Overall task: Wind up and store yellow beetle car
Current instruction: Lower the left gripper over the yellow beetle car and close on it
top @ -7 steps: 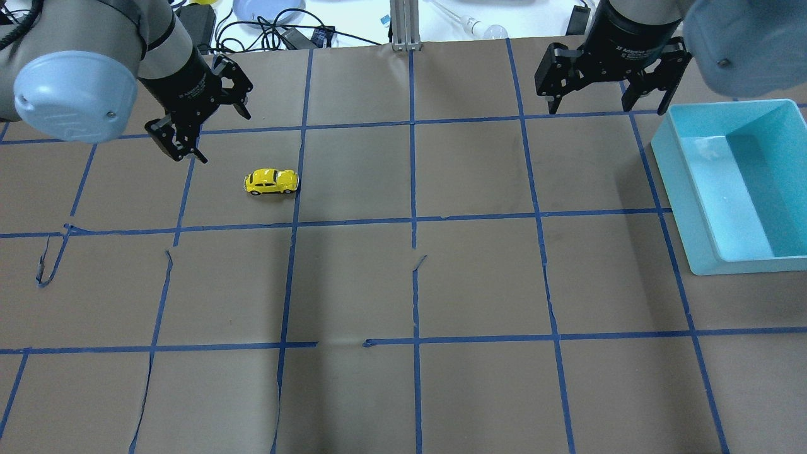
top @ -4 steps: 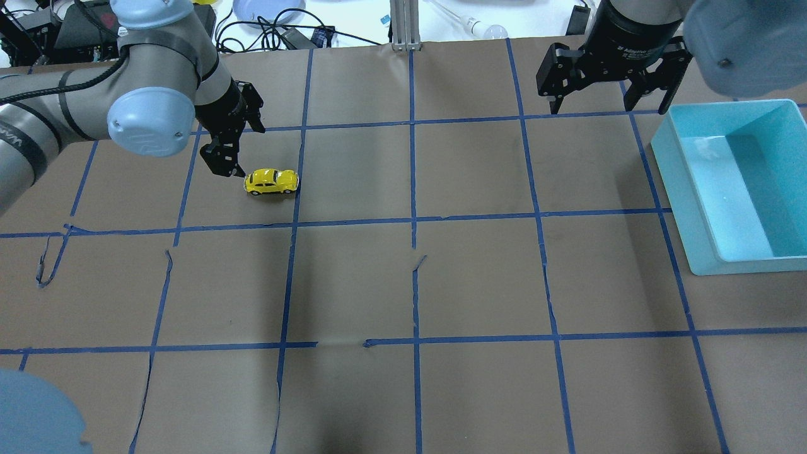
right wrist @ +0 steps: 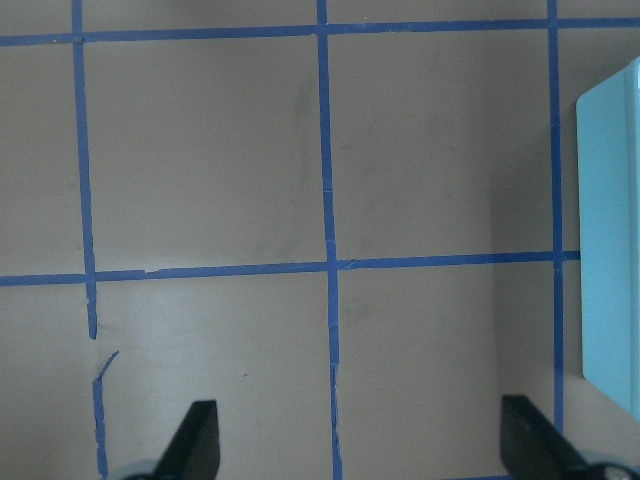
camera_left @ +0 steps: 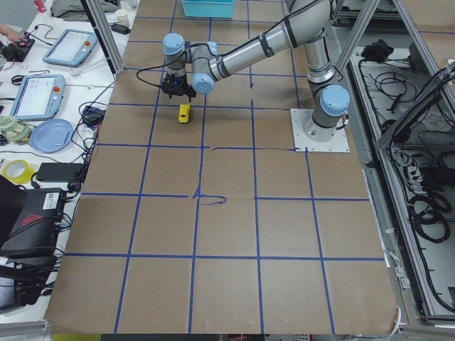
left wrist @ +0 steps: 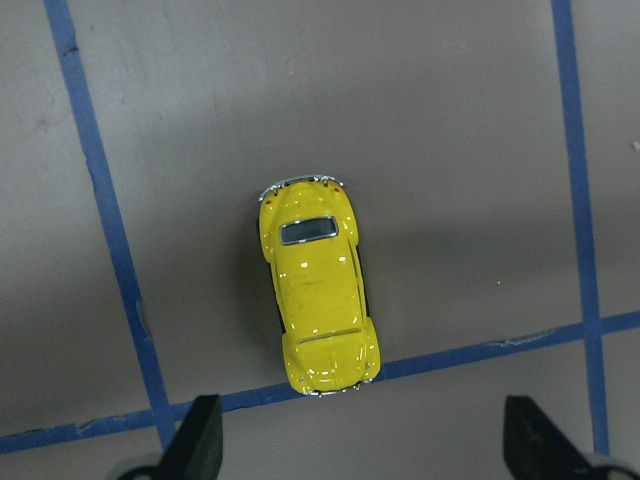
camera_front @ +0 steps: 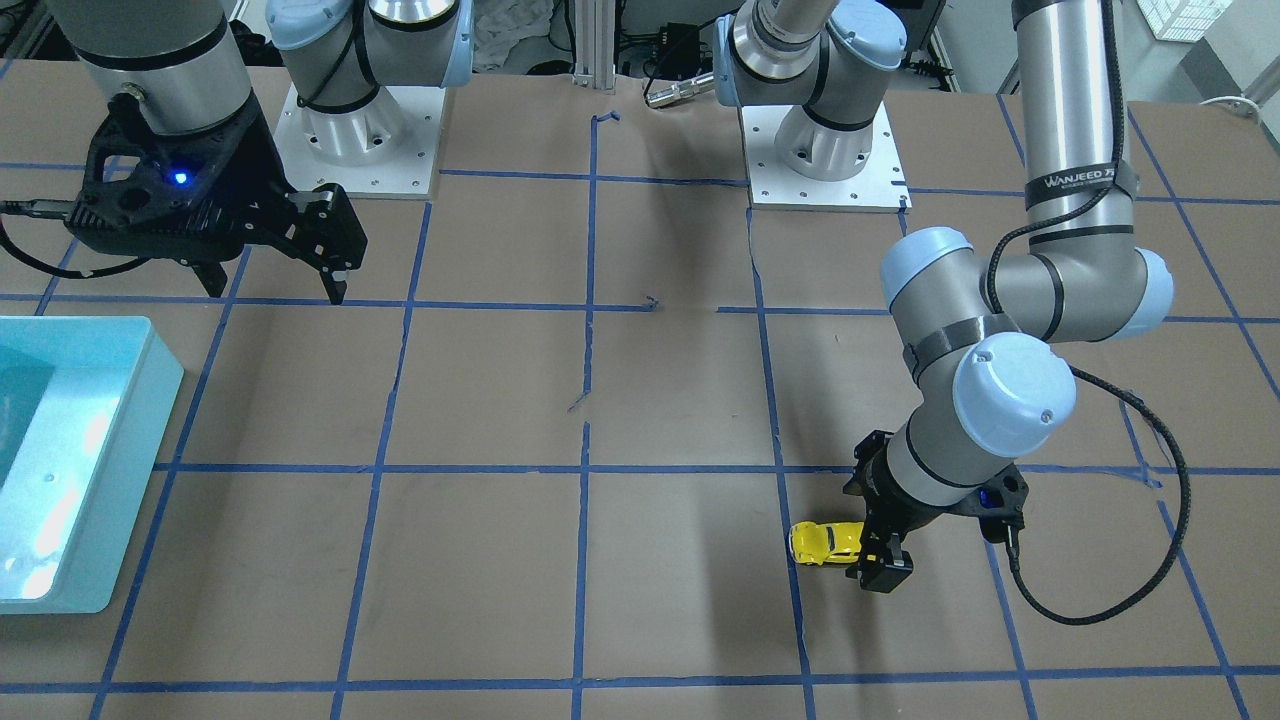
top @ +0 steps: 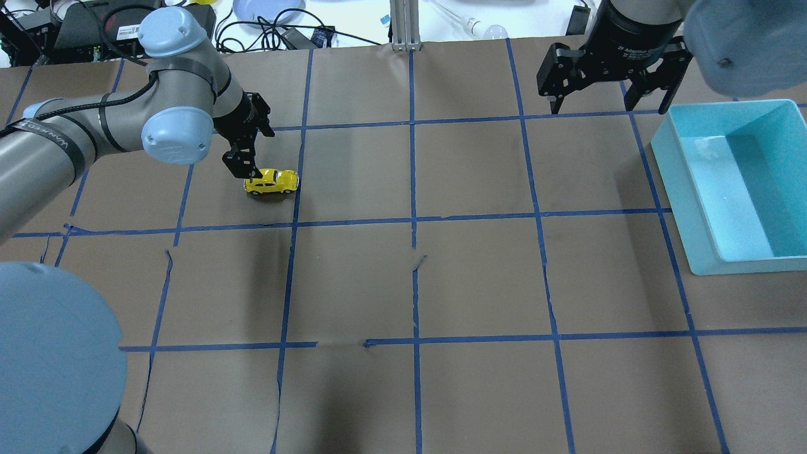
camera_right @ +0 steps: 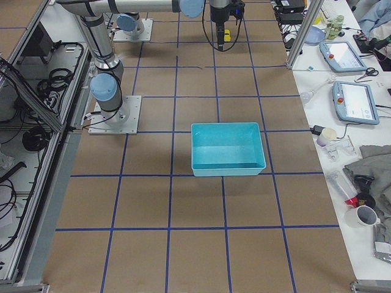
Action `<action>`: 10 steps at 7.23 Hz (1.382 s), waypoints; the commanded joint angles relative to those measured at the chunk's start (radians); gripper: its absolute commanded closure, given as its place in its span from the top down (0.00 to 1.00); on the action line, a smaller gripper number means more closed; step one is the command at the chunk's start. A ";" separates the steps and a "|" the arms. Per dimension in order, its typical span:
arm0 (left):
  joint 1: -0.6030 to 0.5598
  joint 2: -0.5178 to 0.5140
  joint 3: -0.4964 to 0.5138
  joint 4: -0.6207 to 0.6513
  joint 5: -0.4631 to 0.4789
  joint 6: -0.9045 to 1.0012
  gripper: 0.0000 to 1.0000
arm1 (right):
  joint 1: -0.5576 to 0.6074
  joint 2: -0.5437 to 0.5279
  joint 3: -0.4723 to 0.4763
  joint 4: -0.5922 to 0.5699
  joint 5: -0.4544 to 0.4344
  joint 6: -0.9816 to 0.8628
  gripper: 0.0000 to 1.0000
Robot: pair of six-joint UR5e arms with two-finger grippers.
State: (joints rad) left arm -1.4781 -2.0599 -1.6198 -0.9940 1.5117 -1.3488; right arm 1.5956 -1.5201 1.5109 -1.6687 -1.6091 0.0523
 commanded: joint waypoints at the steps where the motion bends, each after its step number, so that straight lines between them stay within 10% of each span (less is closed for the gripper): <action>1: 0.013 -0.023 -0.008 0.003 -0.007 -0.026 1.00 | 0.000 0.000 0.000 0.001 -0.003 0.000 1.00; 7: 0.013 -0.077 -0.009 0.005 -0.005 -0.073 1.00 | 0.001 0.000 0.000 0.001 -0.003 -0.002 1.00; 8: 0.013 -0.078 -0.011 0.005 -0.004 -0.078 0.90 | 0.001 0.000 0.000 0.001 -0.003 0.000 1.00; 10: 0.013 -0.078 -0.011 0.005 -0.005 -0.087 0.28 | 0.001 0.000 0.000 0.001 -0.002 0.000 1.00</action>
State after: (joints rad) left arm -1.4650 -2.1379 -1.6303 -0.9894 1.5075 -1.4287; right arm 1.5969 -1.5202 1.5109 -1.6675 -1.6119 0.0520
